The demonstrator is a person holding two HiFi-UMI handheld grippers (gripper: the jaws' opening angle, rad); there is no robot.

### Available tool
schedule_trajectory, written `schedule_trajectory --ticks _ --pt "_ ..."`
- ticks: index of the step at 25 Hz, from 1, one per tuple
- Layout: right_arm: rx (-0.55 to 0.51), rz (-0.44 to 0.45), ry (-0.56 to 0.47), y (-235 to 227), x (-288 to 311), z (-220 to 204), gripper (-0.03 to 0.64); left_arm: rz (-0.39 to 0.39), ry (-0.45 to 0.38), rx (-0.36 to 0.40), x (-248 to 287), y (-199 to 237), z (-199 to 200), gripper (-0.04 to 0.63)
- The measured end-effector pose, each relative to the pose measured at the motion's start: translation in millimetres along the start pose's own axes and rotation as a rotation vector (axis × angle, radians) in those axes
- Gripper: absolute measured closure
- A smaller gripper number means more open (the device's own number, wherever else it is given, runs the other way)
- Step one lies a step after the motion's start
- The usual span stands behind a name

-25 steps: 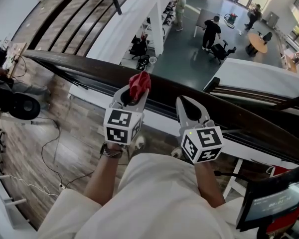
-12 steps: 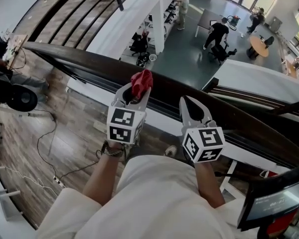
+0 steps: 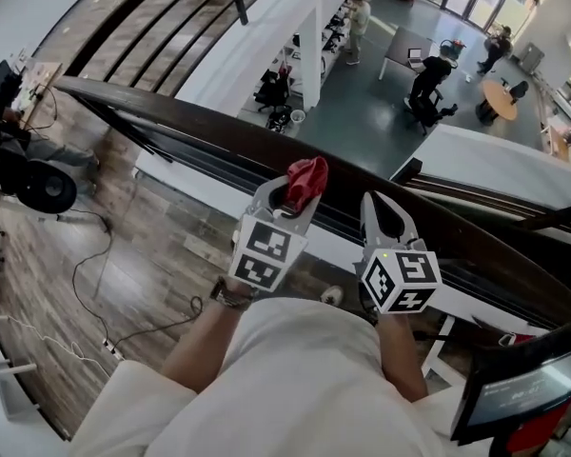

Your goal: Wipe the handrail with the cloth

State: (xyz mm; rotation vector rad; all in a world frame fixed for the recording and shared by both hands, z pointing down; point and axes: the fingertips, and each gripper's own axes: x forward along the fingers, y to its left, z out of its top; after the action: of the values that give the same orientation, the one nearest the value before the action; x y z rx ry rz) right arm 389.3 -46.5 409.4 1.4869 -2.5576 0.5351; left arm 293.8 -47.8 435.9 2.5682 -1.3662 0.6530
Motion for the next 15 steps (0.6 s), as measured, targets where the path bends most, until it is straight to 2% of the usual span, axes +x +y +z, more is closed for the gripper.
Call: schedule_trajectory --ticks 2,6,15 --pt "-0.008 -0.017 -0.015 3.9 2.8 3.3 0.614 -0.039 -0.015 0.034 -0.5 -4.8 -3.8 0.466" --pt "-0.006 -0.059 -0.035 3.9 7.8 13.7 0.614 -0.135 -0.023 0.055 3.0 -23.9 -13.8 0.466" --pt "-0.002 -0.135 -0.03 -1.9 14.5 15.7 0.614 -0.19 -0.017 0.133 10.7 -35.6 -21.0 0.465"
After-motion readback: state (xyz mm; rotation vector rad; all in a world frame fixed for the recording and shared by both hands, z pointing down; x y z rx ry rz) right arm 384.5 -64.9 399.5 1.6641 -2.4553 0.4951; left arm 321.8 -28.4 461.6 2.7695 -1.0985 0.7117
